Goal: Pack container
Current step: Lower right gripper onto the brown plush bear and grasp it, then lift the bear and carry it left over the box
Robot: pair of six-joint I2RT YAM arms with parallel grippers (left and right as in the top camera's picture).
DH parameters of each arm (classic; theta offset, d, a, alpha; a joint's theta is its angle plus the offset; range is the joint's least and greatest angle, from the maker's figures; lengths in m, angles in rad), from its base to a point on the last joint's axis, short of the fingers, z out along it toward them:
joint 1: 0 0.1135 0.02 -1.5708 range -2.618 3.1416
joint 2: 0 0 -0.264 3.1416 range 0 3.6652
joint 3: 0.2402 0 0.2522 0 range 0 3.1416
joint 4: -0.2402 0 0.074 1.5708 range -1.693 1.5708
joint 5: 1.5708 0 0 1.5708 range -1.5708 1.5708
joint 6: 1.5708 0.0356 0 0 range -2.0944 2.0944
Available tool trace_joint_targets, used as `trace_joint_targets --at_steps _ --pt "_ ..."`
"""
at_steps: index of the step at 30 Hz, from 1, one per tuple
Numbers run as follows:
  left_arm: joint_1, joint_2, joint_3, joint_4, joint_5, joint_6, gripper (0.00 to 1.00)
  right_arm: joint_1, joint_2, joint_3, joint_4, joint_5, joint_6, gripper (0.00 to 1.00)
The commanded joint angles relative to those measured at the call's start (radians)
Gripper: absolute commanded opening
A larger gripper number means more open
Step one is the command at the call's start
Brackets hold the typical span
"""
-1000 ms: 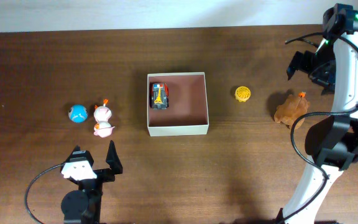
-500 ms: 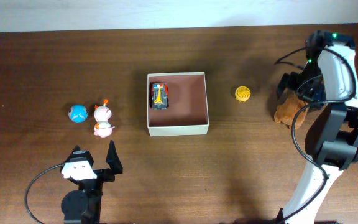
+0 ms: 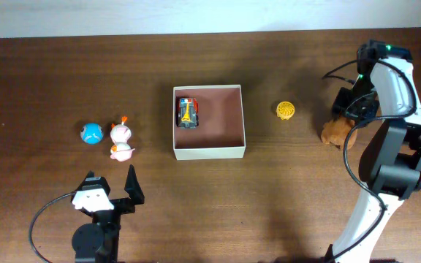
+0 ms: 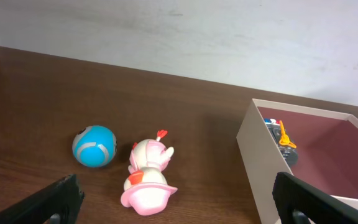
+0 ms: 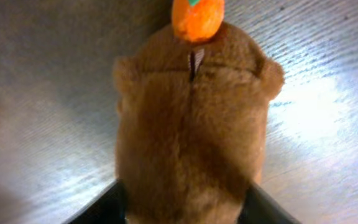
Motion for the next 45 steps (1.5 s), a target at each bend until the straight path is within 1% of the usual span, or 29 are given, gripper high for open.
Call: trace_joint_targets --at_steps 1,3,5,6,8,15,19,22,24,27,29,31,32,35,40,41,45 --pt "0.006 -0.008 -0.006 0.003 0.011 0.016 1.0 -0.006 -0.002 -0.026 0.011 0.016 -0.013 0.33" --pt "0.006 -0.008 -0.006 0.003 0.011 0.016 1.0 -0.006 -0.002 -0.026 0.011 0.016 -0.013 0.24" --pt "0.006 -0.008 -0.006 0.003 0.011 0.016 1.0 -0.006 -0.002 -0.026 0.015 0.016 -0.024 0.09" --pt "0.006 -0.008 -0.006 0.003 0.011 0.016 1.0 -0.006 -0.002 -0.026 0.015 0.016 -0.024 0.06" --pt "0.006 -0.008 -0.006 0.003 0.011 0.016 1.0 -0.006 -0.002 -0.026 0.015 0.016 -0.028 0.04" --pt "0.006 -0.008 -0.006 0.003 0.011 0.016 1.0 -0.006 -0.014 0.019 -0.035 0.007 -0.029 0.04" --pt "0.006 -0.008 -0.006 0.003 0.011 0.016 0.99 -0.003 -0.023 0.133 -0.118 -0.023 -0.06 0.04" --pt "0.006 -0.008 -0.006 0.003 0.011 0.016 1.0 -0.003 -0.026 0.267 -0.2 -0.047 -0.069 0.04" --pt "0.006 -0.008 -0.006 0.003 0.011 0.016 1.0 -0.003 -0.026 0.36 -0.248 -0.101 -0.103 0.04" --pt "0.006 -0.008 -0.006 0.003 0.011 0.016 1.0 0.003 -0.026 0.522 -0.324 -0.264 -0.166 0.04" --pt "0.006 -0.008 -0.006 0.003 0.011 0.016 1.0 0.018 -0.043 0.579 -0.323 -0.415 -0.216 0.05" --pt "0.006 -0.008 -0.006 0.003 0.011 0.016 1.0 0.042 -0.062 0.612 -0.323 -0.521 -0.232 0.04" --pt "0.006 -0.008 -0.006 0.003 0.011 0.016 0.99 0.061 -0.071 0.632 -0.323 -0.564 -0.245 0.05" --pt "0.006 -0.008 -0.006 0.003 0.011 0.016 1.0 0.131 -0.087 0.653 -0.323 -0.595 -0.246 0.04" --pt "0.006 -0.008 -0.006 0.003 0.011 0.016 1.0 0.278 -0.089 0.654 -0.317 -0.595 -0.264 0.05" --pt "0.006 -0.008 -0.006 0.003 0.011 0.016 1.0 0.327 -0.089 0.654 -0.302 -0.595 -0.264 0.05" --pt "0.006 -0.008 -0.006 0.003 0.011 0.016 1.0 0.438 -0.087 0.654 -0.246 -0.562 -0.248 0.05"
